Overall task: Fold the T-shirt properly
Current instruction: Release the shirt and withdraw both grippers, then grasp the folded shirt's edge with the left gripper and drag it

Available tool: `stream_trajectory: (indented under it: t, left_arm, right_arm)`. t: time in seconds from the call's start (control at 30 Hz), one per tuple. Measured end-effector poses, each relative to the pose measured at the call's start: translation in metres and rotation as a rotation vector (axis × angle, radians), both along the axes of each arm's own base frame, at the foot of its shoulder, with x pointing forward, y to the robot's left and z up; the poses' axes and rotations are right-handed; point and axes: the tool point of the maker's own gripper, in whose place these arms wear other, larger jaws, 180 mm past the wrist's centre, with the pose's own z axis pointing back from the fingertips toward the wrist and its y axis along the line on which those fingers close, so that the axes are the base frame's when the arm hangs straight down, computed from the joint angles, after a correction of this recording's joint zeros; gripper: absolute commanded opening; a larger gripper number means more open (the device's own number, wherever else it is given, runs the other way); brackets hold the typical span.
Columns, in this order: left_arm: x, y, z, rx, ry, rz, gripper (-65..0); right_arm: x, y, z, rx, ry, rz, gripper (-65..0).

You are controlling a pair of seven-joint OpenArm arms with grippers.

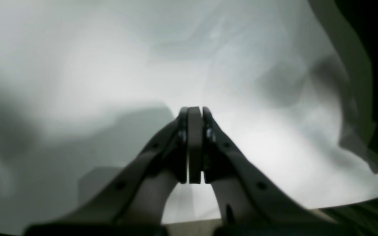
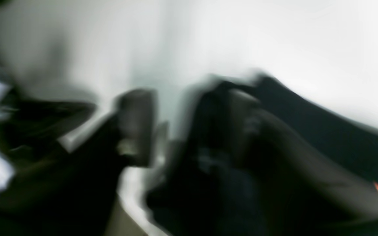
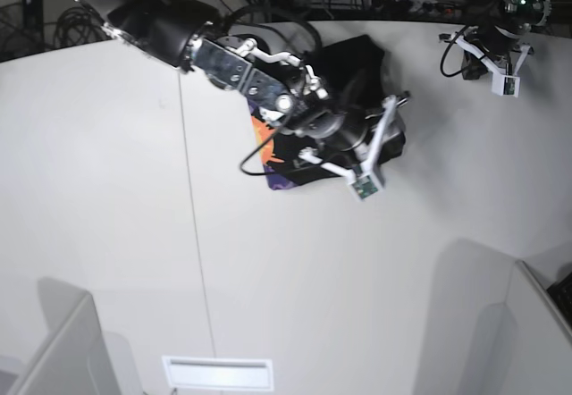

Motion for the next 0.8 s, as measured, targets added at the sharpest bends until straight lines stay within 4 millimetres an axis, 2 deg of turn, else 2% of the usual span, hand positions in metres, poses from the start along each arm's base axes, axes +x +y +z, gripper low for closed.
stream_trajectory:
  t: [0.03, 0.07, 0.2, 0.27, 0.37, 0.43, 0.5, 0.57, 0.7, 0.8]
  left_arm:
    - [0.001, -0.004, 0.0, -0.009, -0.004, 0.001, -65.0]
    - [0.002, -0.008, 0.001, -0.014, -0.011, -0.002, -65.0]
    - [0.01, -0.008, 0.01, 0.002, -0.04, -0.023, -65.0]
    - [0.011, -0.015, 0.008, 0.003, -0.029, -0.044, -65.0]
    - [0.019, -0.053, 0.01, -0.049, -0.047, -0.132, -65.0]
    - [0.024, -0.077, 0.016, -0.107, -0.081, -0.164, -65.0]
    - [0.031, -0.091, 0.026, -0.197, -0.14, -0.142, -65.0]
    - [0.036, -0.095, 0.034, -0.272, -0.176, -0.111, -65.0]
    - [0.044, -0.104, 0.05, -0.385, -0.241, -0.091, -37.5]
    - [0.057, -0.105, 0.052, -0.398, -0.268, -0.087, -22.7]
  right_arm:
    - [0.007, -0.017, -0.003, -0.008, -0.001, -0.045, -60.0]
    - [0.011, -0.032, -0.003, 0.003, 0.012, -0.088, -65.0]
    - [0.024, -0.086, 0.012, 0.078, 0.006, -0.266, -65.0]
    - [0.022, -0.112, 0.011, 0.08, 0.017, -0.33, -65.0]
    - [0.026, -0.155, -0.002, 0.038, 0.034, -0.44, -65.0]
    - [0.028, -0.178, -0.008, 0.021, 0.043, -0.5, -65.0]
    - [0.025, -0.195, -0.015, 0.006, 0.06, -0.546, -65.0]
    - [0.021, -0.207, -0.021, -0.015, 0.071, -0.571, -65.0]
    - [0.013, -0.214, -0.029, -0.037, 0.094, -0.571, -65.0]
    - [0.011, -0.219, -0.031, -0.054, 0.087, -0.576, -65.0]
